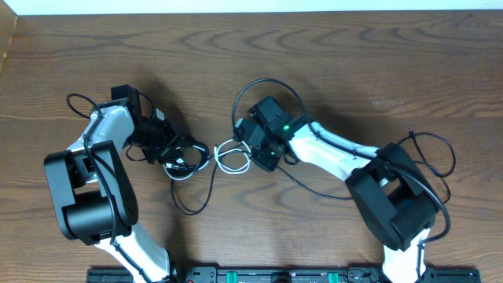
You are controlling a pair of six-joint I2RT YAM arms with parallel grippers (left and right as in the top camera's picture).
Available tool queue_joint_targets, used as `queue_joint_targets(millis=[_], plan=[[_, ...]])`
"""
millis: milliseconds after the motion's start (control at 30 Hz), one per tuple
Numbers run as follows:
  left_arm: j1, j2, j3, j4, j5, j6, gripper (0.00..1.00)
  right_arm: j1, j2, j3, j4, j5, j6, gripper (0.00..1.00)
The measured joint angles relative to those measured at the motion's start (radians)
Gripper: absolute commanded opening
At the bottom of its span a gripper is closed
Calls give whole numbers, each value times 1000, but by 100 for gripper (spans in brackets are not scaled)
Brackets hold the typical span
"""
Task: Untangle cables
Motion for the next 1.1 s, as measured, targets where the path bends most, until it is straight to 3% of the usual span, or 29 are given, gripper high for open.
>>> queue_joint_targets(millis=[67,167,400,667,967,1100], plan=[[0,0,0,1,-5,0,41,-15,-45,-2,-26,10,10,1],[-6,0,-4,32,-24,0,27,-29,-132,-2,-67,13,21,1],[-68,-4,-28,100,-92,-35,8,-29,-165,-2,-96,19,28,1],[-105,-19,-28,105,-220,-106,7,-88,-212,-3,-141,46,114,1],[-104,-25,-28,106,-272,-131,8,-351,-521,-5,-286,69,171,1],[-104,-26,-28,106,-270,-132,8,-390,-538,-5,-333,39,181,30]])
